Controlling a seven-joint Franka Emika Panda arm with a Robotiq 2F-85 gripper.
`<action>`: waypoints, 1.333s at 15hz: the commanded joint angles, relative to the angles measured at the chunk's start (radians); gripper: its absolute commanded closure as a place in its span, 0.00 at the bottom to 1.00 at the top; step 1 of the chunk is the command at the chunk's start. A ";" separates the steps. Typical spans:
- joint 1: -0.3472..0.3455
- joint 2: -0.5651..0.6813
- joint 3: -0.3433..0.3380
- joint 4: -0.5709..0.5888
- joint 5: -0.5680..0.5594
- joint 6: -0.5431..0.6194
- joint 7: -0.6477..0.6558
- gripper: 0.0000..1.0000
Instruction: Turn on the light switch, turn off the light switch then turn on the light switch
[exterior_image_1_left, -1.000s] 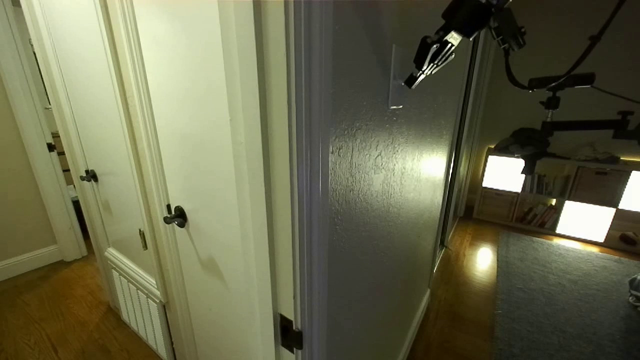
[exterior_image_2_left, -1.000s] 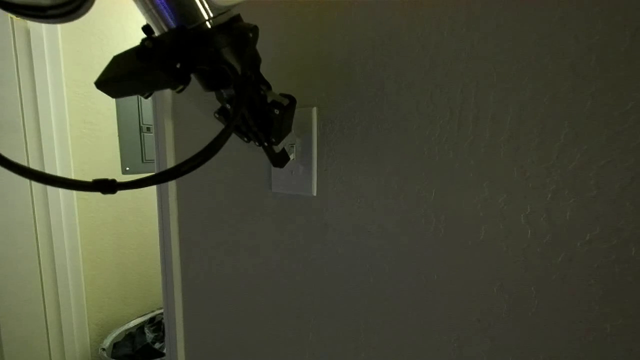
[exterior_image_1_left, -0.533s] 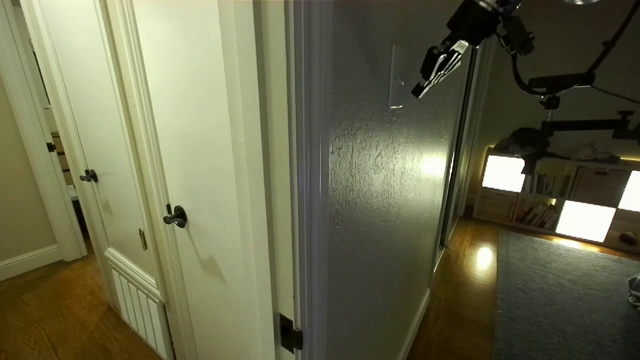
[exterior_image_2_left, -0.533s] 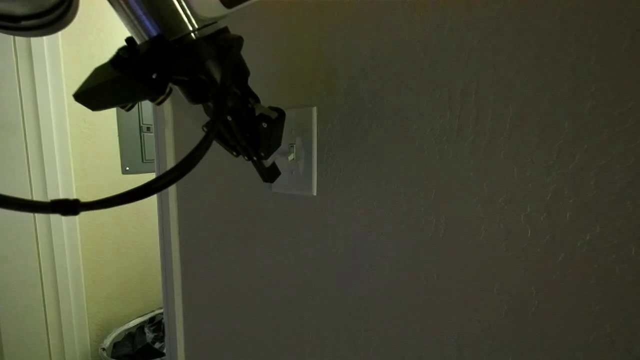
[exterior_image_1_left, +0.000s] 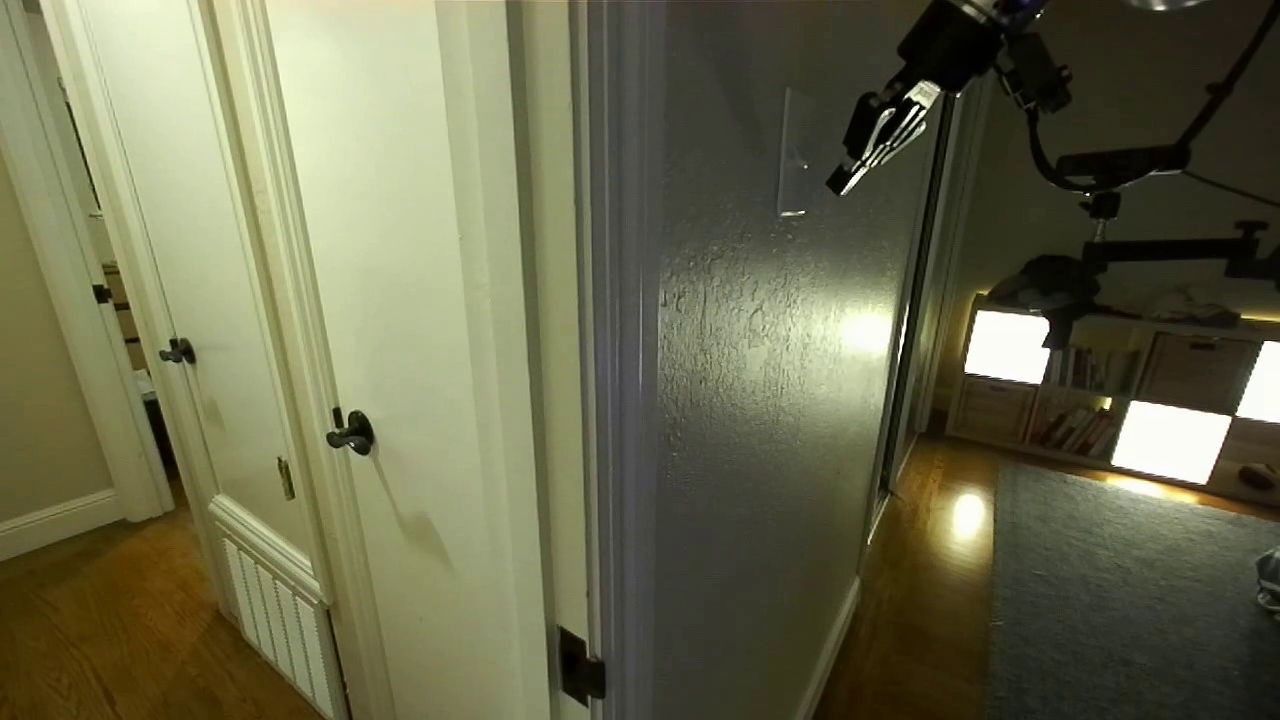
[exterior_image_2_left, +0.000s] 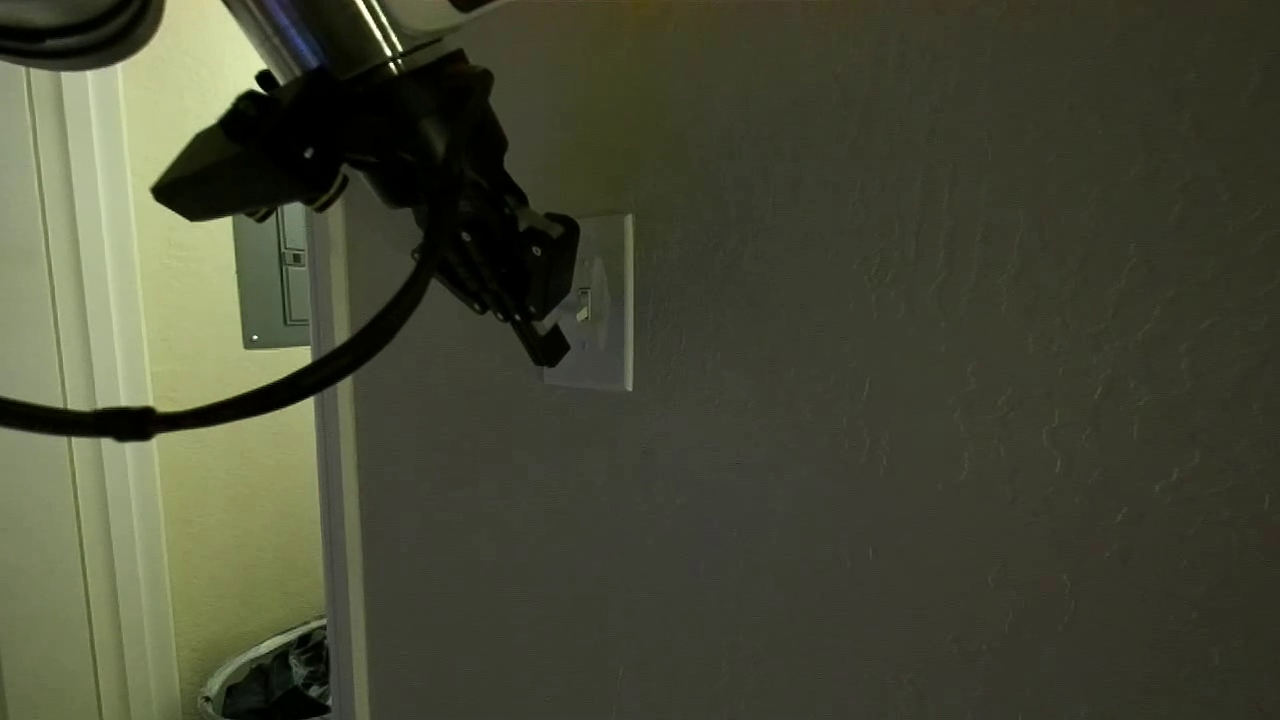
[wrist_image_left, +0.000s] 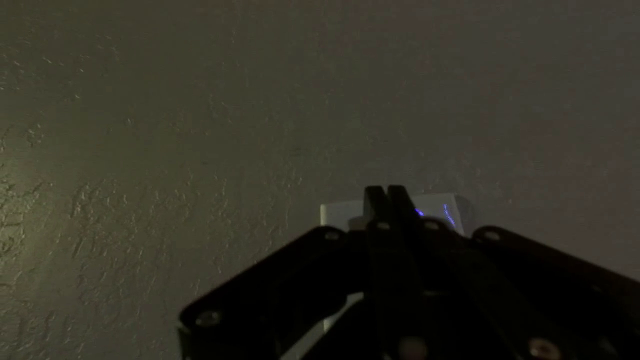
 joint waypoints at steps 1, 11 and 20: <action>0.010 0.002 -0.009 0.005 0.074 0.025 -0.030 0.94; 0.011 0.070 -0.002 0.085 0.233 0.030 -0.126 0.94; 0.004 0.039 0.002 0.076 0.223 0.037 -0.134 0.94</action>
